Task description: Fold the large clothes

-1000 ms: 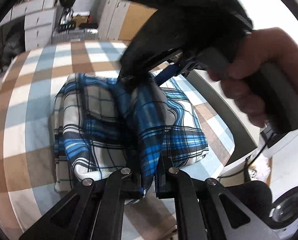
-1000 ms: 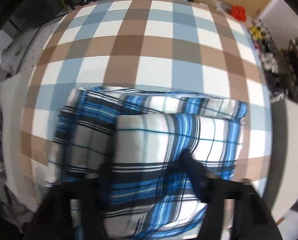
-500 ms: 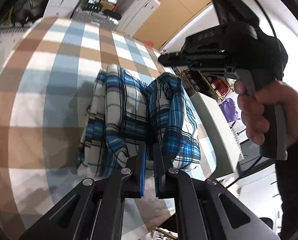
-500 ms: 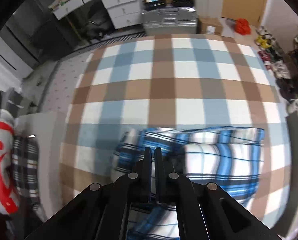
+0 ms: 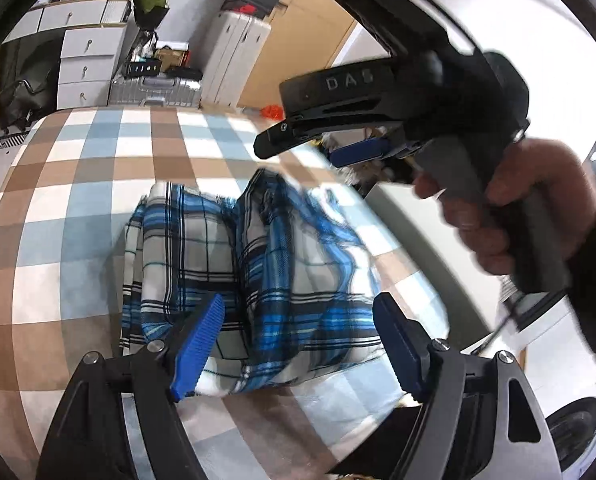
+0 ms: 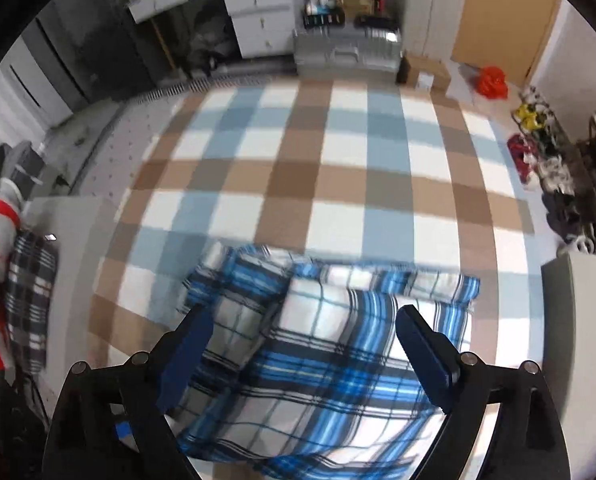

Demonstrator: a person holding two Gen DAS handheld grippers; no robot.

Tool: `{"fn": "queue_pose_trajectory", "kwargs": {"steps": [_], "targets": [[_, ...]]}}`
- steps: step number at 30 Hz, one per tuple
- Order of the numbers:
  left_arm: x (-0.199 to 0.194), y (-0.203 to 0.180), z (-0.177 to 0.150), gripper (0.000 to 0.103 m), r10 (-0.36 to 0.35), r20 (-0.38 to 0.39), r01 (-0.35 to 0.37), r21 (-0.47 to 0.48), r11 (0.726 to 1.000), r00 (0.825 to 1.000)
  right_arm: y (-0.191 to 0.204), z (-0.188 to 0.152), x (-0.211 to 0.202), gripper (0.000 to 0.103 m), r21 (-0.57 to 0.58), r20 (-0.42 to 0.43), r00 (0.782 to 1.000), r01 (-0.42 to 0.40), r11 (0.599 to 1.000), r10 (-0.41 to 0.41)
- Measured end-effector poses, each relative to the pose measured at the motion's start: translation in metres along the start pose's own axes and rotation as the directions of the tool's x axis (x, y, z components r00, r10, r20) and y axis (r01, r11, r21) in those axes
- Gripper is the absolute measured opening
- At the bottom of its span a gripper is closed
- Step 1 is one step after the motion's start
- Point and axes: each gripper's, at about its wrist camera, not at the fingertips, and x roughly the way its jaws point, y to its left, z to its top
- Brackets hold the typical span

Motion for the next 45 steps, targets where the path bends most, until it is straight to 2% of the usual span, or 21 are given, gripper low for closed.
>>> {"fn": "queue_pose_trajectory", "kwargs": {"steps": [2,3,5,6,7,8,9,10,12,16,19,24,29,33,35,36,38,40,43,44,45], "targets": [[0.010,0.005,-0.001,0.073,0.023,-0.049,-0.023,0.002,1.000,0.999,-0.002,0.000,0.018,0.093,0.005,-0.095,0.995,0.037,0.999,-0.036],[0.018,0.007,-0.002,0.073,0.035,-0.083,-0.035,-0.002,0.999,0.996,-0.002,0.001,0.032,0.092,-0.002,-0.153,0.985,0.081,0.997,-0.080],[0.030,0.009,-0.005,0.069,0.004,-0.138,-0.008,-0.024,1.000,0.990,-0.002,0.001,0.049,0.077,-0.023,-0.218,0.967,0.127,0.992,-0.129],[0.031,0.010,-0.006,0.047,-0.016,-0.146,0.010,-0.038,0.999,0.989,-0.002,0.000,0.055,0.059,-0.031,-0.233,0.963,0.132,0.991,-0.136],[0.033,0.010,-0.006,0.016,-0.035,-0.159,0.028,-0.046,0.999,0.987,-0.001,-0.001,0.062,0.046,-0.050,-0.245,0.956,0.154,0.987,-0.162],[0.034,0.010,-0.006,0.008,-0.035,-0.169,0.028,-0.044,0.999,0.985,0.000,-0.002,0.065,0.036,-0.074,-0.240,0.950,0.189,0.979,-0.202],[0.035,0.011,-0.005,0.007,-0.038,-0.170,0.030,-0.051,0.998,0.985,0.001,-0.004,0.066,0.024,-0.089,-0.234,0.946,0.209,0.974,-0.225],[0.034,0.014,-0.003,0.005,-0.055,-0.170,0.042,-0.076,0.996,0.984,0.003,-0.004,0.067,0.019,-0.106,-0.231,0.944,0.215,0.971,-0.234],[0.030,0.024,0.000,0.005,-0.107,-0.165,0.084,-0.139,0.987,0.981,0.005,-0.005,0.062,0.014,-0.113,-0.213,0.952,0.200,0.973,-0.220],[0.012,0.049,0.005,0.004,-0.243,-0.116,0.207,-0.259,0.944,0.963,-0.002,-0.003,0.038,0.011,-0.016,-0.140,0.986,0.094,0.995,-0.095],[-0.001,0.057,0.004,0.004,-0.272,-0.092,0.236,-0.288,0.928,0.958,-0.002,-0.003,0.017,0.011,0.040,-0.057,0.998,0.017,0.999,-0.015],[-0.026,0.061,-0.004,0.004,-0.274,-0.054,0.248,-0.286,0.926,0.960,0.014,-0.003,-0.001,0.011,0.080,-0.008,0.996,-0.087,0.993,0.088],[-0.038,0.063,-0.017,0.004,-0.219,-0.053,0.195,-0.292,0.936,0.974,0.036,-0.005,-0.012,0.011,0.101,0.010,0.988,-0.157,0.982,0.157],[-0.040,0.076,-0.028,0.005,-0.201,-0.096,0.165,-0.294,0.942,0.975,0.061,-0.007,-0.009,0.011,0.082,0.016,0.980,-0.200,0.976,0.200],[-0.046,0.090,-0.036,0.010,-0.201,-0.129,0.146,-0.344,0.928,0.971,0.072,-0.009,0.000,0.011,0.069,0.011,0.977,-0.214,0.974,0.213],[-0.050,0.093,-0.037,0.010,-0.212,-0.125,0.154,-0.363,0.919,0.969,0.075,-0.011,0.003,0.011,0.061,0.008,0.977,-0.211,0.975,0.211],[-0.067,0.103,-0.037,0.018,-0.209,-0.084,0.163,-0.380,0.910,0.974,0.081,-0.015,0.012,0.011,0.033,0.013,0.981,-0.193,0.981,0.193],[-0.085,0.113,-0.034,0.041,-0.161,-0.031,0.137,-0.374,0.917,0.987,0.084,-0.020,0.017,0.010,0.004,0.021,0.986,-0.163,0.987,0.163],[-0.094,0.133,-0.026,0.047,-0.033,0.003,0.031,-0.417,0.909,0.999,0.082,-0.027,0.019,0.010,-0.013,0.038,0.983,-0.179,0.984,0.179],[-0.089,0.137,-0.024,0.047,0.008,-0.019,-0.015,-0.428,0.904,1.000,0.081,-0.028,0.017,0.010,-0.015,0.055,0.980,-0.189,0.982,0.190],[-0.078,0.144,-0.019,0.047,0.079,-0.070,-0.102,-0.436,0.894,0.994,0.079,-0.028,0.015,0.010,-0.011,0.073,0.977,-0.201,0.980,0.201]]}}
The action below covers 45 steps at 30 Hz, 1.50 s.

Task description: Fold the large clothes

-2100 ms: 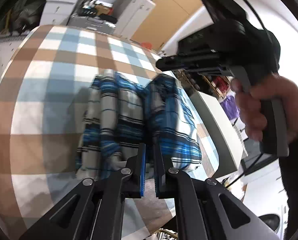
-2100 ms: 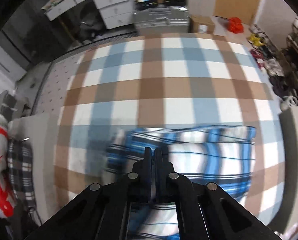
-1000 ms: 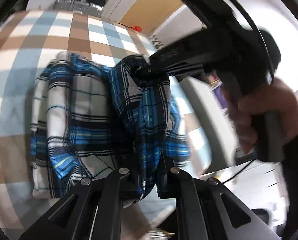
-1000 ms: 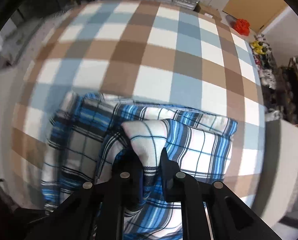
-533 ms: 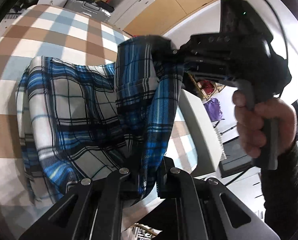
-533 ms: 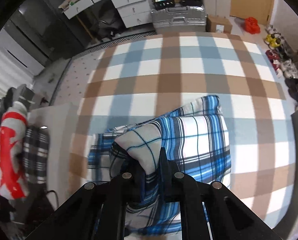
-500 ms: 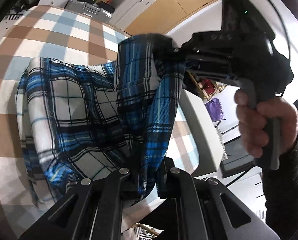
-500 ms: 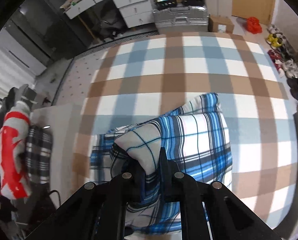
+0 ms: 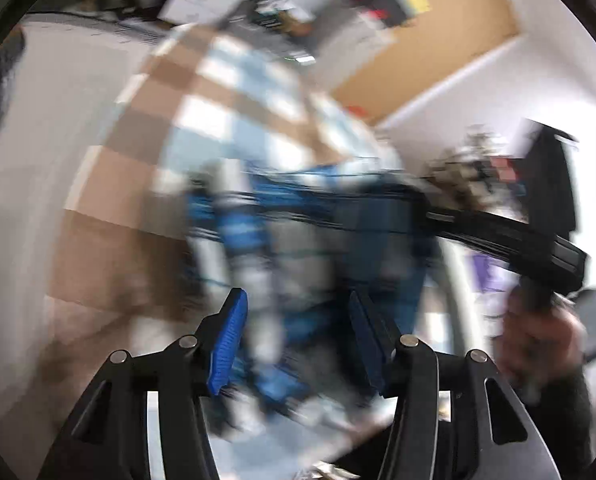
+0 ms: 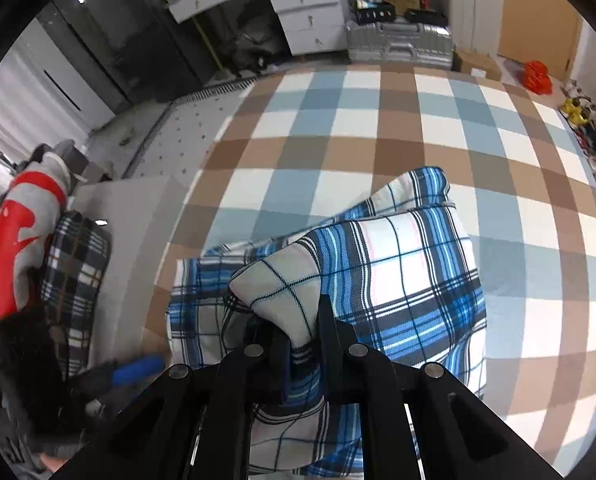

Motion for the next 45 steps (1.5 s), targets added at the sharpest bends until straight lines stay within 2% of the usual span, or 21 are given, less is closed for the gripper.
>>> {"fn": "queue_pose_trajectory", "kwargs": {"steps": [1,5,8,12,15,22,29,32,36,39,41,42,44,45], "targets": [[0.008,0.002,0.005,0.047,0.041,-0.001,-0.041,-0.003,0.999,0.999,-0.001,0.000,-0.002,0.010,0.003,0.014,1.000,-0.007,1.000,0.007],[0.030,0.012,-0.002,0.047,0.095,-0.015,-0.095,-0.007,0.995,0.995,-0.008,-0.003,-0.008,0.010,0.021,0.054,0.997,-0.057,0.998,0.056],[0.032,0.019,-0.012,0.047,0.017,-0.075,-0.020,-0.044,0.999,0.997,-0.010,-0.005,-0.012,0.010,0.024,0.090,0.991,-0.102,0.994,0.100],[0.024,0.015,-0.021,0.045,-0.003,-0.065,0.002,-0.022,1.000,0.998,-0.003,-0.006,-0.013,0.010,0.022,0.098,0.984,-0.153,0.988,0.150],[0.037,0.012,-0.012,0.035,-0.025,-0.082,0.025,-0.007,1.000,0.996,0.012,-0.009,-0.014,0.010,-0.002,0.100,0.979,-0.179,0.984,0.178],[0.036,0.017,-0.010,0.032,-0.066,-0.093,0.064,-0.021,0.998,0.994,0.049,-0.008,-0.009,0.010,-0.016,0.091,0.966,-0.242,0.970,0.242],[0.023,0.039,-0.013,0.032,-0.155,-0.098,0.147,-0.088,0.985,0.983,0.066,-0.004,0.029,0.010,0.044,0.030,0.961,-0.276,0.960,0.275],[0.013,0.046,-0.016,0.032,-0.160,-0.108,0.148,-0.113,0.982,0.981,0.064,-0.012,0.050,0.010,0.083,-0.026,0.957,-0.284,0.955,0.287],[0.001,0.051,-0.023,0.032,-0.143,-0.132,0.126,-0.131,0.983,0.981,0.054,-0.018,0.065,0.011,0.139,-0.058,0.937,-0.334,0.932,0.345],[-0.012,0.046,-0.033,0.032,-0.104,-0.151,0.088,-0.112,0.990,0.983,0.045,-0.018,0.067,0.013,0.188,-0.049,0.914,-0.387,0.903,0.402],[-0.028,0.038,-0.041,0.033,-0.024,-0.127,0.015,-0.067,0.998,0.992,0.039,-0.018,0.069,0.018,0.212,-0.052,0.890,-0.434,0.875,0.454],[-0.033,0.037,-0.044,0.033,-0.012,-0.122,0.005,-0.055,0.998,0.992,0.035,-0.019,0.069,0.024,0.229,-0.047,0.872,-0.466,0.854,0.488],[-0.048,0.031,-0.051,0.033,-0.003,-0.106,-0.001,-0.035,0.999,0.994,0.028,-0.023,0.067,0.041,0.268,-0.035,0.812,-0.554,0.788,0.583],[-0.056,0.026,-0.054,0.033,0.025,-0.098,-0.026,-0.011,1.000,0.995,0.026,-0.025,0.065,0.073,0.279,-0.024,0.762,-0.616,0.736,0.647]]}}
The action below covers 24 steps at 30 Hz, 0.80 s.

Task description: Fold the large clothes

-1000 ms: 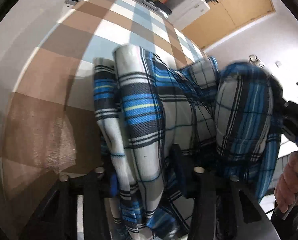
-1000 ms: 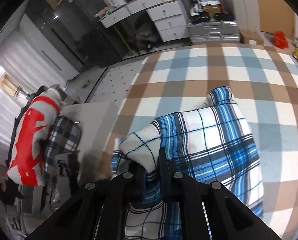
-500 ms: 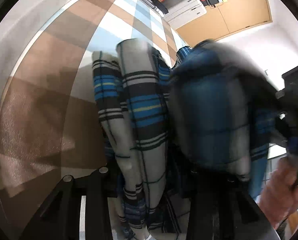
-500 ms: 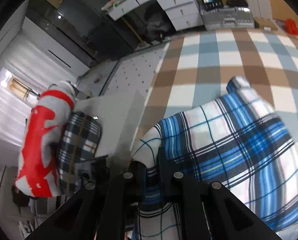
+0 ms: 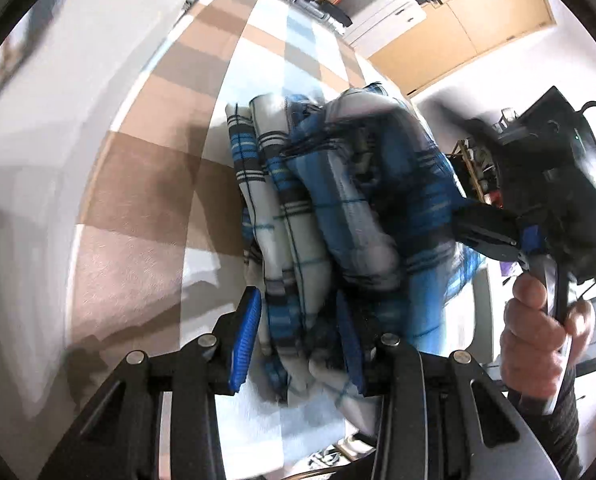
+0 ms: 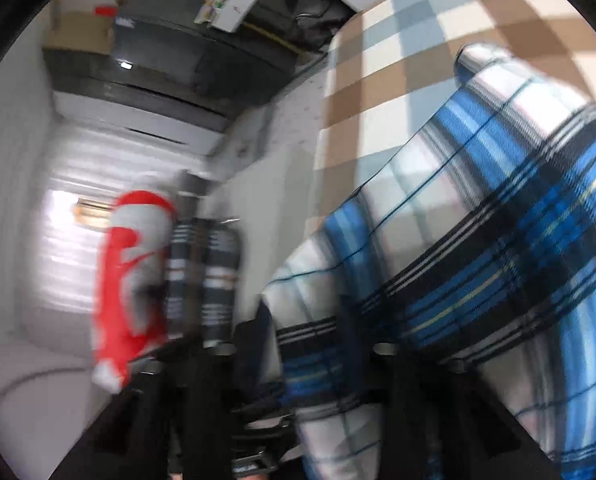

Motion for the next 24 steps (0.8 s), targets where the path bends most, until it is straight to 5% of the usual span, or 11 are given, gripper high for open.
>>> {"fn": "queue_pose_trajectory", "kwargs": {"steps": [1,7,11,16,18,22,24], "targets": [[-0.007,-0.004,-0.003,0.033,0.016,0.015,-0.016,0.013,1.000,1.000,-0.001,-0.004,-0.003,0.095,0.007,-0.011,0.996,-0.084,0.996,0.084],[-0.052,-0.031,-0.010,0.033,0.023,0.094,-0.027,0.043,0.999,0.995,-0.009,-0.033,-0.043,0.098,0.002,0.016,0.973,-0.232,0.973,0.232],[-0.063,-0.082,0.003,0.033,-0.009,0.117,-0.007,0.141,0.990,0.993,-0.027,-0.054,-0.087,0.102,-0.022,0.094,0.966,-0.242,0.970,0.243],[-0.014,-0.134,0.037,0.042,-0.086,0.051,0.070,0.254,0.965,0.995,-0.070,-0.075,-0.143,0.103,-0.001,0.228,0.936,-0.276,0.961,0.269],[0.006,-0.136,0.046,0.042,-0.053,0.041,0.041,0.259,0.965,0.998,-0.090,-0.080,-0.155,0.103,0.019,0.277,0.927,-0.270,0.963,0.254],[0.039,-0.105,0.059,0.042,0.033,0.008,-0.034,0.194,0.980,0.999,-0.114,-0.081,-0.168,0.103,0.084,0.272,0.924,-0.300,0.950,0.268],[0.045,-0.080,0.055,0.042,0.009,-0.007,-0.008,0.115,0.993,1.000,-0.108,-0.083,-0.175,0.103,0.039,0.275,0.931,-0.262,0.964,0.242]]}}
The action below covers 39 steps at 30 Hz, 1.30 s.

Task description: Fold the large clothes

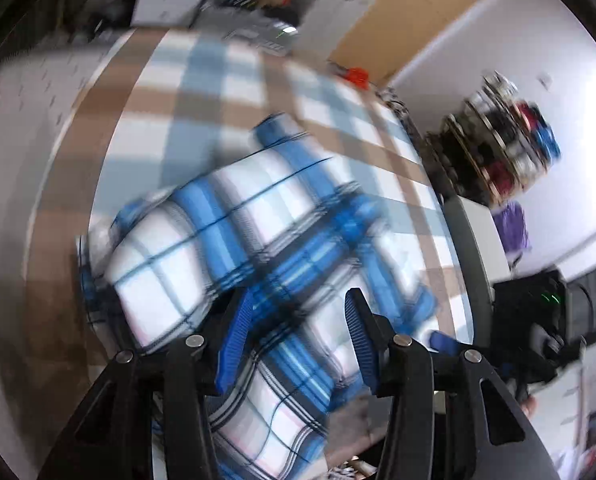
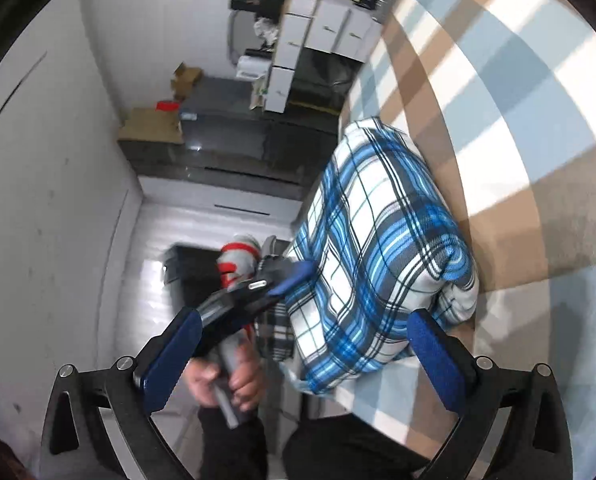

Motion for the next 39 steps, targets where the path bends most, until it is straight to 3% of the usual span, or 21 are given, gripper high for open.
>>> {"fn": "queue_pose_trajectory", "kwargs": {"steps": [2,4,6,8,12,13,15,16,20,23,28,30,33,36,39], "targets": [[-0.001,0.021,-0.008,0.040,-0.049,0.014,0.050,-0.058,0.997,0.999,0.011,-0.002,-0.001,0.103,-0.048,-0.003,1.000,0.009,0.999,-0.009],[-0.006,0.037,-0.018,0.031,-0.091,0.045,0.095,-0.088,0.992,0.995,0.022,0.001,-0.003,0.103,-0.080,0.006,1.000,-0.003,0.997,0.003],[-0.012,0.041,-0.027,0.028,-0.094,0.045,0.098,-0.089,0.991,0.995,0.036,0.002,-0.006,0.103,-0.131,0.031,0.999,0.019,0.991,-0.015],[-0.013,0.046,-0.034,0.027,-0.098,0.051,0.103,-0.092,0.990,0.994,0.048,0.009,-0.003,0.103,-0.184,0.042,0.998,0.061,0.981,-0.054],[-0.017,0.042,-0.042,0.027,-0.089,0.080,0.094,-0.072,0.993,0.993,0.070,0.034,0.030,0.103,-0.280,0.012,0.975,0.217,0.935,-0.222],[-0.018,0.041,-0.044,0.027,-0.077,0.081,0.082,-0.059,0.995,0.994,0.070,0.042,0.050,0.103,-0.313,-0.038,0.950,0.282,0.907,-0.309],[-0.017,0.039,-0.044,0.027,-0.066,0.076,0.069,-0.049,0.996,0.995,0.055,0.045,0.070,0.103,-0.325,-0.121,0.914,0.333,0.885,-0.388],[-0.015,0.039,-0.041,0.027,-0.070,0.070,0.074,-0.054,0.996,0.995,0.040,0.048,0.082,0.103,-0.311,-0.158,0.881,0.385,0.869,-0.446],[-0.011,0.046,-0.042,0.020,-0.110,0.056,0.115,-0.096,0.989,0.992,-0.006,0.039,0.094,0.103,-0.287,-0.271,0.815,0.439,0.851,-0.512],[-0.011,0.051,-0.039,0.016,-0.132,0.051,0.137,-0.130,0.982,0.990,-0.002,0.023,0.093,0.103,-0.367,-0.226,0.814,0.438,0.820,-0.536],[-0.025,0.054,-0.026,0.016,-0.126,0.031,0.129,-0.176,0.976,0.992,0.009,0.010,0.098,0.103,-0.379,-0.298,0.796,0.408,0.831,-0.527],[-0.033,0.045,-0.019,0.016,-0.113,0.032,0.117,-0.150,0.982,0.993,0.011,0.007,0.093,0.103,-0.372,-0.293,0.795,0.417,0.829,-0.531],[-0.039,0.025,-0.006,0.016,-0.040,0.050,0.043,-0.052,0.998,0.998,0.010,0.001,0.097,0.103,-0.403,-0.284,0.778,0.434,0.806,-0.561],[-0.023,0.025,0.007,0.016,0.015,0.003,-0.015,-0.027,1.000,1.000,0.011,-0.010,0.101,0.103,-0.419,-0.258,0.779,0.444,0.792,-0.572],[-0.014,0.039,0.014,0.016,-0.017,0.014,0.018,-0.076,0.997,1.000,0.011,-0.020,0.103,0.103,-0.423,-0.242,0.793,0.432,0.796,-0.559]]}}
